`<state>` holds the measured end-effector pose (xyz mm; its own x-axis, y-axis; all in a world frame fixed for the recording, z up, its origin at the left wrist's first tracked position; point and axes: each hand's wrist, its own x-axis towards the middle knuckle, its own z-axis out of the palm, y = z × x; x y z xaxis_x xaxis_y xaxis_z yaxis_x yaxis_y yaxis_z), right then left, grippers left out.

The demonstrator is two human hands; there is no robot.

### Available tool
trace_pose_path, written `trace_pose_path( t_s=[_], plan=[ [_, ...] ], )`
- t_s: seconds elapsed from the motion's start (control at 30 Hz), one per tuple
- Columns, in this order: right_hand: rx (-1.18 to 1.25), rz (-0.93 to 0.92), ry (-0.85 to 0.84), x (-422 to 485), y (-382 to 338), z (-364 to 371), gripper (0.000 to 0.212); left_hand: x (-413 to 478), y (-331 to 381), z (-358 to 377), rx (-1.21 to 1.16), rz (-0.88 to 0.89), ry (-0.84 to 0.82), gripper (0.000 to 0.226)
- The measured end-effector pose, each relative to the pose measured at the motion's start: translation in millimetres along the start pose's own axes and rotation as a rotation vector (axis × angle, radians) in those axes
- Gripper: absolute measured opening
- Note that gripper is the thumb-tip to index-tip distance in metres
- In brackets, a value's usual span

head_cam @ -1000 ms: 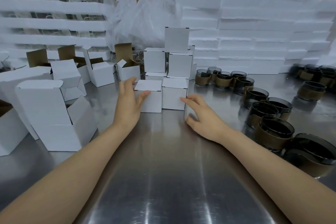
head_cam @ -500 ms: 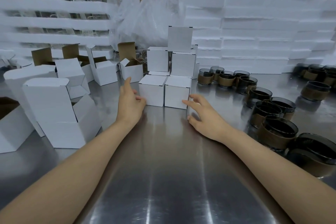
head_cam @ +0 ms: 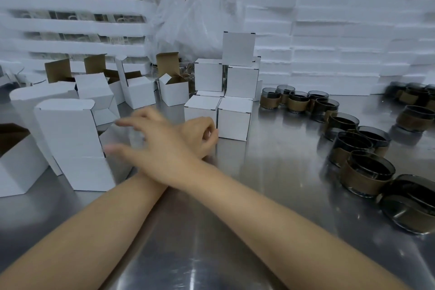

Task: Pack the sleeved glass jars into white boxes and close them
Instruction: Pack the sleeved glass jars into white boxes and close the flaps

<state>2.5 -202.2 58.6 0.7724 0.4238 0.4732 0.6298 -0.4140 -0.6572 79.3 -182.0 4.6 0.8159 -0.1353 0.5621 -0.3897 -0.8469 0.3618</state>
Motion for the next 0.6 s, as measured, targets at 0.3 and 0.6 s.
trace_pose_path(
  t_s=[0.3,0.6],
  plan=[
    [0.364,0.048,0.244,21.6,-2.5,29.8,0.017,1.1,-2.8,-14.5,-0.031,0.205,0.011,0.022],
    [0.566,0.073,0.887,-32.4,80.3,-115.8,0.009,9.0,-13.5,-1.9,-0.043,0.061,-0.054,0.021]
  ],
)
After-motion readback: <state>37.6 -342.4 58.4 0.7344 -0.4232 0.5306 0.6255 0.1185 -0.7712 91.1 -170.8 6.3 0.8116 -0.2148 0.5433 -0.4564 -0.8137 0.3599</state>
